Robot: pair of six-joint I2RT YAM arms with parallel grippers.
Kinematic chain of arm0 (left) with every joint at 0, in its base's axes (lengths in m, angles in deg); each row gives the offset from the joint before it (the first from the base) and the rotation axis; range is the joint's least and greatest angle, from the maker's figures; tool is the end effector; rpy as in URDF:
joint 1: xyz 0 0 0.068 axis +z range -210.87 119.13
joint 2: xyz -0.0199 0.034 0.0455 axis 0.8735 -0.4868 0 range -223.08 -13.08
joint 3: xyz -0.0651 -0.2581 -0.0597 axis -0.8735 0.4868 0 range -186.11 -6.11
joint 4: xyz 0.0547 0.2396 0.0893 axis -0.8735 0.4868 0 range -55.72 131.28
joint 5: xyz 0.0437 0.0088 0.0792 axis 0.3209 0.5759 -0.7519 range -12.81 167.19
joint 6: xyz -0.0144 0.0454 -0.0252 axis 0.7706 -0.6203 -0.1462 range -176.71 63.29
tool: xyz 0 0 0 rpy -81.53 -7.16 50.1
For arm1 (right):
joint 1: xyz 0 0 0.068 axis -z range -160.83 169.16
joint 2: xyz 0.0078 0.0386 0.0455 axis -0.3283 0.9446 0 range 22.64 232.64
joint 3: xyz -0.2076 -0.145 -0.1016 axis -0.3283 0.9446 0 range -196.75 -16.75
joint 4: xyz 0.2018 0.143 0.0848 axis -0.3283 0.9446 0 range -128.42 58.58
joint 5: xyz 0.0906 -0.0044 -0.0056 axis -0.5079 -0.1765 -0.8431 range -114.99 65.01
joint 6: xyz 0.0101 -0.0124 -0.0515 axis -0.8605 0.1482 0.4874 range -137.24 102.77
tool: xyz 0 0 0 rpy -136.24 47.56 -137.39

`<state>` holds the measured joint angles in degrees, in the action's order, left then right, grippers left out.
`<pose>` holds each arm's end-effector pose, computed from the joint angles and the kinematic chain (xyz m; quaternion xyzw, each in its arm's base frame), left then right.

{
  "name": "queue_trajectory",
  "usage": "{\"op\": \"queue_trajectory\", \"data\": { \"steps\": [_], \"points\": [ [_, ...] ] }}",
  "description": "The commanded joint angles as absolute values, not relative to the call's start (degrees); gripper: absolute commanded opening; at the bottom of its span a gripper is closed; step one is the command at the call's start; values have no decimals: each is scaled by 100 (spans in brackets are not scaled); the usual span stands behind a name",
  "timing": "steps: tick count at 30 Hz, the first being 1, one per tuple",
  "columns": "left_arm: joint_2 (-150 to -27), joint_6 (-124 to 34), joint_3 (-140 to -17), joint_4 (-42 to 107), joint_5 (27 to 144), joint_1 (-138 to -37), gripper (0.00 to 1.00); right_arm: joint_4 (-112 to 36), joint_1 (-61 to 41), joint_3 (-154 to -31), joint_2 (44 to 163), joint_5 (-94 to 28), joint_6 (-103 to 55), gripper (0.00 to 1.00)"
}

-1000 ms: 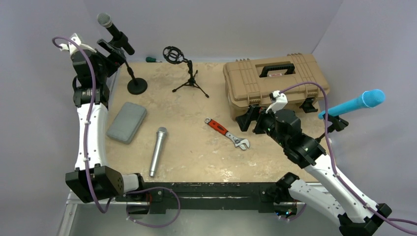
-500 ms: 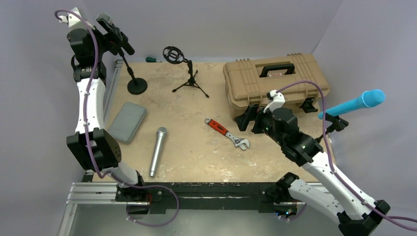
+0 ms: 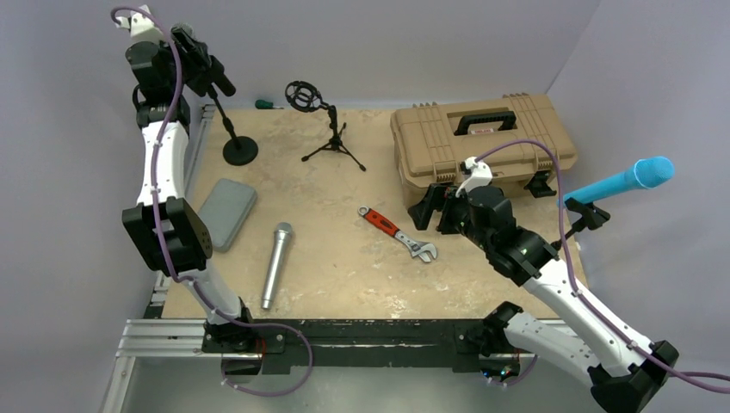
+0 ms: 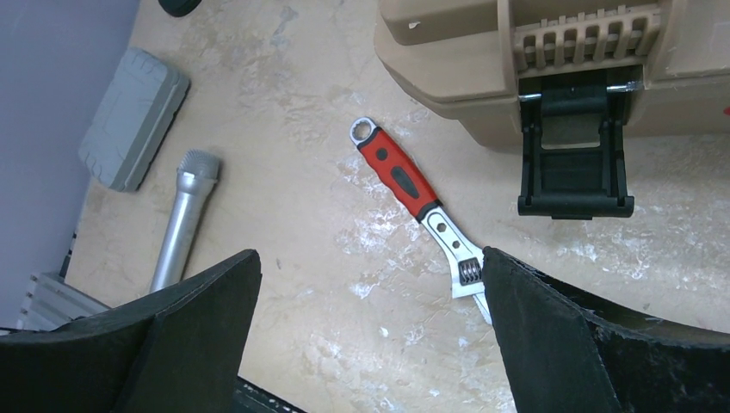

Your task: Remove the microphone from the stand

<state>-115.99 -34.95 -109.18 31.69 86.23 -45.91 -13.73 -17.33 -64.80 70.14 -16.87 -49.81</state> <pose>0.4196 0.1064 0.4367 -0.1625 0.6708 -0.0970 0.7171 0.1523 0.1065 0.3259 0.0099 0.8380 0.2585 0.4804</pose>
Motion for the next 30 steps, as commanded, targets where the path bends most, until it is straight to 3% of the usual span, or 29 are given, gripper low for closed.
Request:
{"op": "queue_trajectory", "data": {
  "steps": [1,14,30],
  "points": [
    [-11653,-3658,-11160,2830,8810,-4586,52,-1399,-1754,-6731,7042,-1598,-4999,99],
    [-10918,-3646,-11017,3119,9343,-4636,0,-1500,-1758,-6802,7198,-1696,-4864,99],
    [-9068,-3602,-9767,4009,8645,-5926,0,-1663,-1761,-6671,7080,-1896,-4747,99]
  ]
}}
